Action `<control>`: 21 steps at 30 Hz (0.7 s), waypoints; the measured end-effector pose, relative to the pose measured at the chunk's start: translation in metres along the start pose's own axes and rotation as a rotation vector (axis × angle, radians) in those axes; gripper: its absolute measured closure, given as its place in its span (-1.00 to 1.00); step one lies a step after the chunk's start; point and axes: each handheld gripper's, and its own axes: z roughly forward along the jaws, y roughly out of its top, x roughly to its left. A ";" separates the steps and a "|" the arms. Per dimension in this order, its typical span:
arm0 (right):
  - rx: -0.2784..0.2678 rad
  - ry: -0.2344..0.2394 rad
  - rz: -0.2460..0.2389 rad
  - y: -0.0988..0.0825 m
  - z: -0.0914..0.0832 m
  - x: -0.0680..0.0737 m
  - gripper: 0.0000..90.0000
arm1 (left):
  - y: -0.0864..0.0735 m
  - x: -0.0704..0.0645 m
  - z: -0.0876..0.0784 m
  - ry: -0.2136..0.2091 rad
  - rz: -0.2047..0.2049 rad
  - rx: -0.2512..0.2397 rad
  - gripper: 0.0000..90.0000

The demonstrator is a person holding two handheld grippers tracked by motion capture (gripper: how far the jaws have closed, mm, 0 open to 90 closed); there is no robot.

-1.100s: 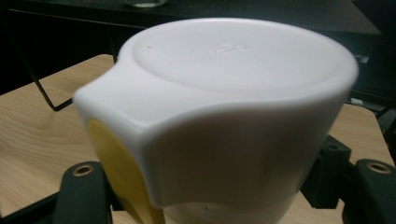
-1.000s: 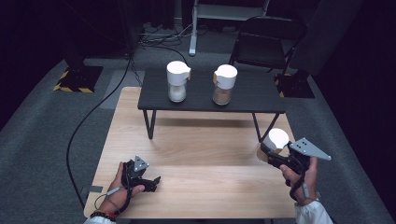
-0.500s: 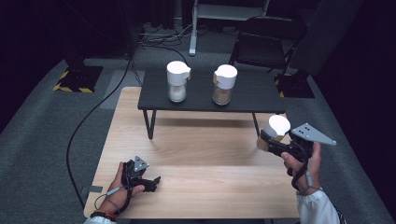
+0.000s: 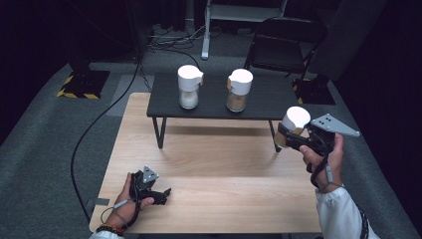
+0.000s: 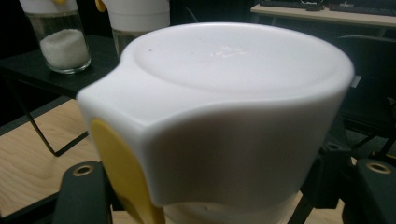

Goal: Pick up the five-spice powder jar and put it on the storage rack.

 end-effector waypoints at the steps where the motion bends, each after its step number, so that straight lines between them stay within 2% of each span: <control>1: -0.002 -0.002 -0.003 0.003 0.001 -0.001 -0.34 | 0.000 0.000 0.000 0.000 0.000 0.000 -1.00; 9: -0.019 -0.016 0.001 0.018 0.007 -0.004 -0.34 | 0.000 0.000 0.000 0.000 0.000 0.000 -1.00; 21: -0.045 -0.030 -0.018 0.038 0.018 -0.005 -0.34 | 0.000 0.000 0.000 0.000 0.000 0.000 -1.00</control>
